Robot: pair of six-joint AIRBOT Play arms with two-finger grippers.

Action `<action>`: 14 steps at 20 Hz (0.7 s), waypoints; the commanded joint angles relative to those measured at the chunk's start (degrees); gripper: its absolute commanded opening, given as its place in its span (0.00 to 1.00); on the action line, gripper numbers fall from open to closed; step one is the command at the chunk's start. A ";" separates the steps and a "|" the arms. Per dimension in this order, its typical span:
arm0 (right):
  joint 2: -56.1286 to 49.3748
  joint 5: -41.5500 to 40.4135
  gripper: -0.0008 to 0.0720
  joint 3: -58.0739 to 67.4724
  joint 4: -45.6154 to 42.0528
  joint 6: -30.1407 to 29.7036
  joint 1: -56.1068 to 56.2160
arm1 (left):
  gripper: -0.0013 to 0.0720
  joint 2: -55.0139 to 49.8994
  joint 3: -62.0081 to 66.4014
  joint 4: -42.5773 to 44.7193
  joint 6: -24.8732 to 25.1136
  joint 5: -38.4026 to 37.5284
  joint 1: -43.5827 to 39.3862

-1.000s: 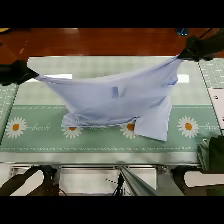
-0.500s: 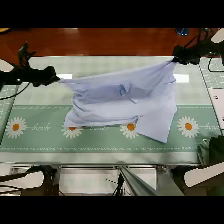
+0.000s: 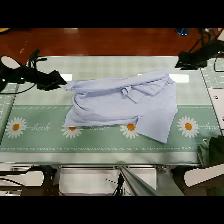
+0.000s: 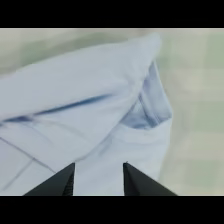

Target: Fold the shirts.

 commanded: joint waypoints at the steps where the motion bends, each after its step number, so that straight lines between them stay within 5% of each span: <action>1: 4.48 12.44 0.57 0.92 -9.11 -2.21 -4.09 | 0.72 0.83 4.00 3.80 -0.04 -16.83 6.47; 4: 7.02 13.53 0.57 -2.25 -7.26 -2.03 -9.38 | 0.72 4.63 -3.67 3.80 2.56 -19.28 9.79; 9: 9.42 10.38 0.68 -14.60 9.27 -6.19 -15.65 | 0.72 6.19 -20.50 2.32 8.85 -16.00 10.25; 14: 9.44 8.11 0.67 -18.84 11.72 -7.45 -15.96 | 0.72 4.31 -25.90 -4.37 10.54 -11.50 9.90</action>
